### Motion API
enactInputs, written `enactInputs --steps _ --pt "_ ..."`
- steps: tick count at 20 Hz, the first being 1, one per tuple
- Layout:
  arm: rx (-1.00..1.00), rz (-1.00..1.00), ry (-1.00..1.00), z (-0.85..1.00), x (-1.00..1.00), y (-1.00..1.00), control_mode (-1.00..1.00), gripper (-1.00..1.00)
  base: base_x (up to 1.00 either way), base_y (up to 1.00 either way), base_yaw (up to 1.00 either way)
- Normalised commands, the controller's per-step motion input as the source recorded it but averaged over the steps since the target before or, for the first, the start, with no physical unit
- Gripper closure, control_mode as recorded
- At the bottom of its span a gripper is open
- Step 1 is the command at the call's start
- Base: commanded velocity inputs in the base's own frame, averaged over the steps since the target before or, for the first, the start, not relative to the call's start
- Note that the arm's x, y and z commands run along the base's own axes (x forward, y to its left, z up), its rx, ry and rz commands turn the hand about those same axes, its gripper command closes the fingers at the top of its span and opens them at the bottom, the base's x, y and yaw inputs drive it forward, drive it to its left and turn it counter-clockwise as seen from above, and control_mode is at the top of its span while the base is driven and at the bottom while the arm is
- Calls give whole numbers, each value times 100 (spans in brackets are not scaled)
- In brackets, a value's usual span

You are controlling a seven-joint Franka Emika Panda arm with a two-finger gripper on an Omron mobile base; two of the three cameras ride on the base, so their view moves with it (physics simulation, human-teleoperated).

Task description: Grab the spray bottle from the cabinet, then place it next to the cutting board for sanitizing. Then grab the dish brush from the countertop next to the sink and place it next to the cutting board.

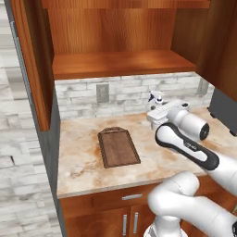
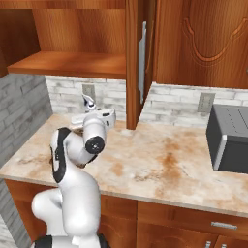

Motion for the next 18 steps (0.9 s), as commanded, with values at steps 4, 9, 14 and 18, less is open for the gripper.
enactInputs --steps 4,9,14,18 --pt "0 6 1 -50 38 0 -100 100 0 0 0" --pt "0 2 0 -39 26 0 -100 100 0 0 0" --pt "4 4 0 -34 17 0 -100 100 0 0 0" --pt "3 2 3 -26 20 0 -100 100 0 0 0"
